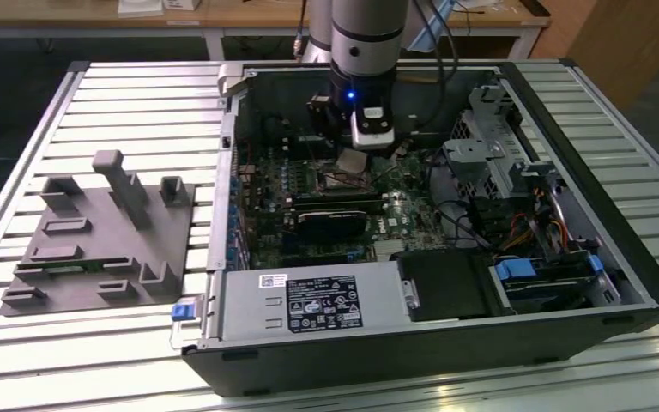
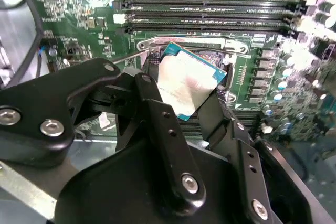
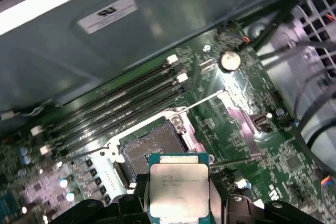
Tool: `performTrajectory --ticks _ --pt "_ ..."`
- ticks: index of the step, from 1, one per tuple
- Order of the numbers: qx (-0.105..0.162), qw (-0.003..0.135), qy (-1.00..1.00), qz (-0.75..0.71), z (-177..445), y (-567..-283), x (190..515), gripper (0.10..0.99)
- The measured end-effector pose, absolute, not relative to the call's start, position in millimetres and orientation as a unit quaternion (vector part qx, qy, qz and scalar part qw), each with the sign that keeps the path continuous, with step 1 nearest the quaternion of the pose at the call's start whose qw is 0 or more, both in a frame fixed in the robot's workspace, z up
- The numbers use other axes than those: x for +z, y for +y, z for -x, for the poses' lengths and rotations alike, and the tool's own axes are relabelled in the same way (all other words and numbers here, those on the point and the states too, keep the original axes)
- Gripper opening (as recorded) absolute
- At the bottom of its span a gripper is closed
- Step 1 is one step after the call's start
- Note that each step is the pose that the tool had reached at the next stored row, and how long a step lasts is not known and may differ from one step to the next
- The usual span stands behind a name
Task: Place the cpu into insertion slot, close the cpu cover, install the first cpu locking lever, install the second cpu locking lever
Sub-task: 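Place the cpu into insertion slot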
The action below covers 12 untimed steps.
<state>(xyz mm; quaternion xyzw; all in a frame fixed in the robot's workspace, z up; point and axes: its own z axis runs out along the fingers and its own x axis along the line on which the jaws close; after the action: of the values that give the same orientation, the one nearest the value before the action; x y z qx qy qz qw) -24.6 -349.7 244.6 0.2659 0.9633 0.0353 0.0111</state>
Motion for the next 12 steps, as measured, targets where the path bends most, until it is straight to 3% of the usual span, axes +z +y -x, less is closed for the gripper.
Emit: performTrajectory --ticks 12 --pt "0.034 0.015 0.931 -0.362 24.6 -349.7 242.8 0.541"
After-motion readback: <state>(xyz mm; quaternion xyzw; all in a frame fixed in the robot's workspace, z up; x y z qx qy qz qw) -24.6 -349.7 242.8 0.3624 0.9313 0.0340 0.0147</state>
